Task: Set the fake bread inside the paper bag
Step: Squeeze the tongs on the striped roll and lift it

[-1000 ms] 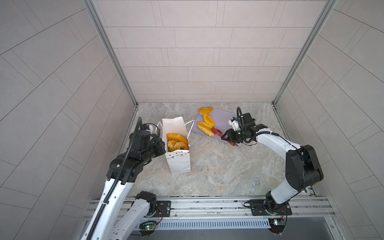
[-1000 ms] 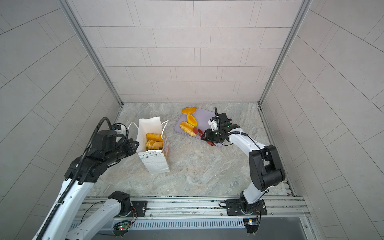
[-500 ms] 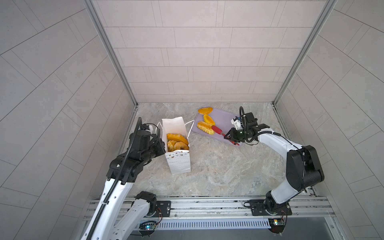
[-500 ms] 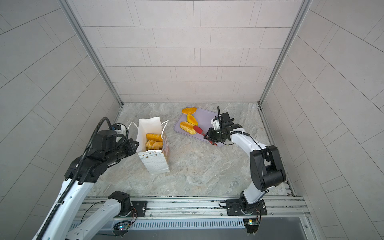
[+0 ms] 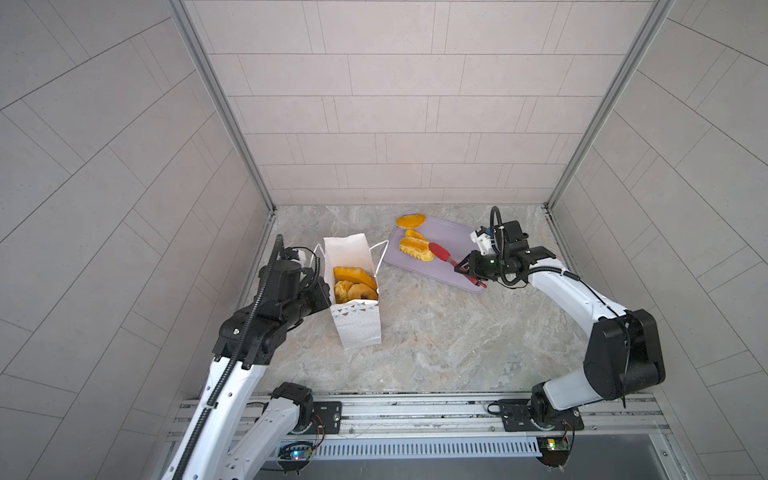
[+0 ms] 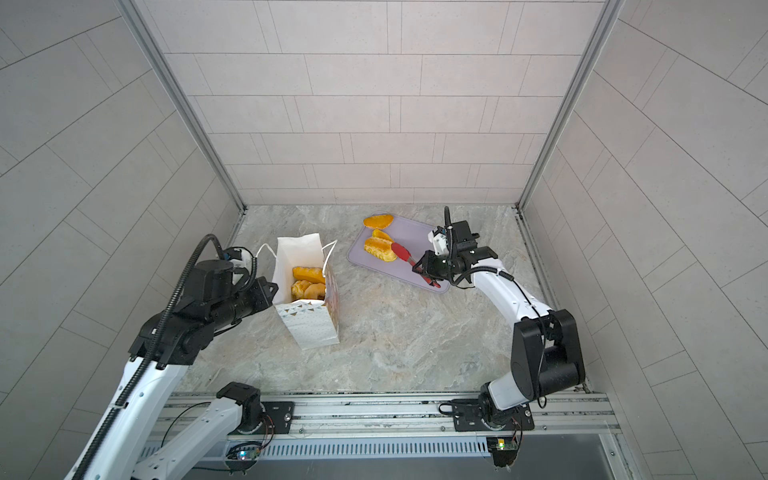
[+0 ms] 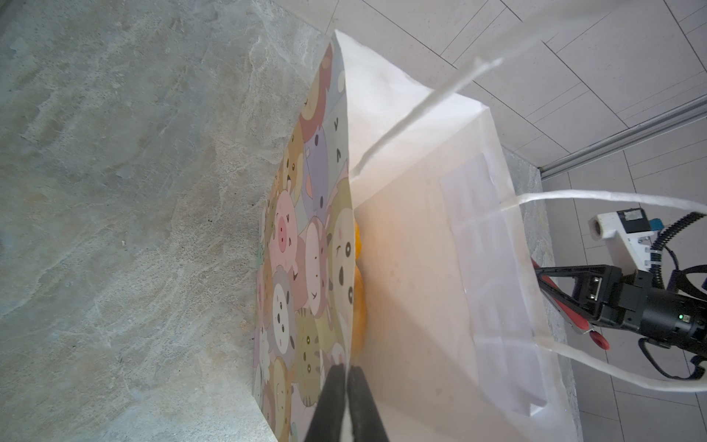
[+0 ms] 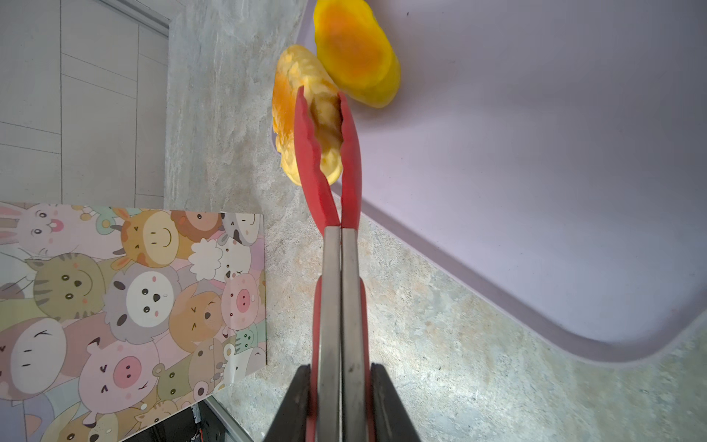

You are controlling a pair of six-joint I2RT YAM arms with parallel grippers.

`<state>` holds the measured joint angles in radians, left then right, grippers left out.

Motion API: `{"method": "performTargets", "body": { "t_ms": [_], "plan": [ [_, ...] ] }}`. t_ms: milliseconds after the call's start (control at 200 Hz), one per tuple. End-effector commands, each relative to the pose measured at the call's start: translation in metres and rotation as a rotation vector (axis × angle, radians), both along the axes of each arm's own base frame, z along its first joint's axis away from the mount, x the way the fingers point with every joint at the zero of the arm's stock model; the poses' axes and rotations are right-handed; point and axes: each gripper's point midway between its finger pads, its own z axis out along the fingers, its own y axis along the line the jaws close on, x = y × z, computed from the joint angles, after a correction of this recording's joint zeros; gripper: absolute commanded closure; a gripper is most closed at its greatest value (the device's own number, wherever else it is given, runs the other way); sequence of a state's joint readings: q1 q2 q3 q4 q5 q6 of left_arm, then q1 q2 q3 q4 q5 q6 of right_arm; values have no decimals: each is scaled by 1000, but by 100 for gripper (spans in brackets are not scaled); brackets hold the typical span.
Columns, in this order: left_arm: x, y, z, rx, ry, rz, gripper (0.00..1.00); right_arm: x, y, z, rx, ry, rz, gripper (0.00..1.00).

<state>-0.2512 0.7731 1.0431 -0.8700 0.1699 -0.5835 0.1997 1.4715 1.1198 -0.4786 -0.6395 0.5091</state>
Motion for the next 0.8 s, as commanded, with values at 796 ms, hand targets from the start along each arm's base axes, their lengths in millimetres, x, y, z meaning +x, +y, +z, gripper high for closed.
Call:
{"method": "performTargets", "body": {
  "t_ms": [796],
  "plan": [
    [1,1,12,3,-34,3,93,-13,-21,134,-46,-330,-40,83]
  ]
}}
